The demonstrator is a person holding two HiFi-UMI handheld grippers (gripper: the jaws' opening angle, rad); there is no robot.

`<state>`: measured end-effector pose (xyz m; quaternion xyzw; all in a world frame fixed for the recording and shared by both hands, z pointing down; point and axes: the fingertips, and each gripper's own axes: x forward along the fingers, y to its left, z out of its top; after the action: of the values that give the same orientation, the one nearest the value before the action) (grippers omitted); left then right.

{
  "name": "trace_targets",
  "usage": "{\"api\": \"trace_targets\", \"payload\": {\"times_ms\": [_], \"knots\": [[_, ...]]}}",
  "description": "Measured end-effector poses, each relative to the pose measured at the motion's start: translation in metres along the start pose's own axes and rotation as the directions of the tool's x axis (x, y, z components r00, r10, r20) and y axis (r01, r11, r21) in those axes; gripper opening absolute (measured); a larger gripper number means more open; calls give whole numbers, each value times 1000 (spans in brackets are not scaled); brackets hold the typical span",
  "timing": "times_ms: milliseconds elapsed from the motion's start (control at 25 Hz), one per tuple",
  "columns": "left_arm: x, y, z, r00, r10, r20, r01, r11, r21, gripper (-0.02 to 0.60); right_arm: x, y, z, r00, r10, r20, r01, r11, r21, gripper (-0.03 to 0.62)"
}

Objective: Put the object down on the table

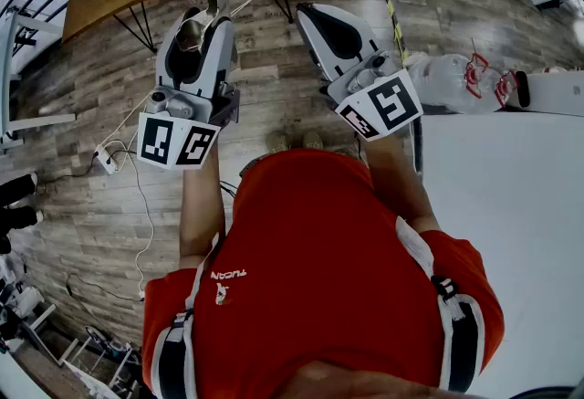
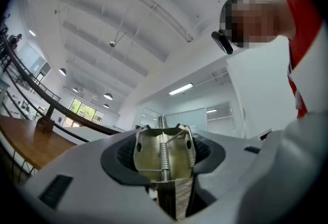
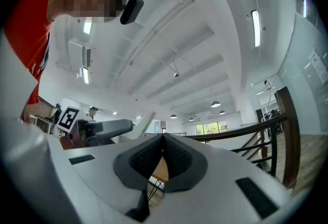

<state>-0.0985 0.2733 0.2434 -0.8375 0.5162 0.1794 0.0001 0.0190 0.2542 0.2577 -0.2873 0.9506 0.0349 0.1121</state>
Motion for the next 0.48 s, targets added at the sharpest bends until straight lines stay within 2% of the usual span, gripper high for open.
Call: {"api": "trace_targets", "payload": {"times_ms": [200,480], "knots": [[0,7,-3,1000,0,1,0,1000,-12,210,5,1,-3,1000,7,6,-7,1000,28,25],[-4,40,-4,1000,-2,-8,1,999,-39,210,32,2,-18,1000,-12,-22,13,999,36,25]]}}
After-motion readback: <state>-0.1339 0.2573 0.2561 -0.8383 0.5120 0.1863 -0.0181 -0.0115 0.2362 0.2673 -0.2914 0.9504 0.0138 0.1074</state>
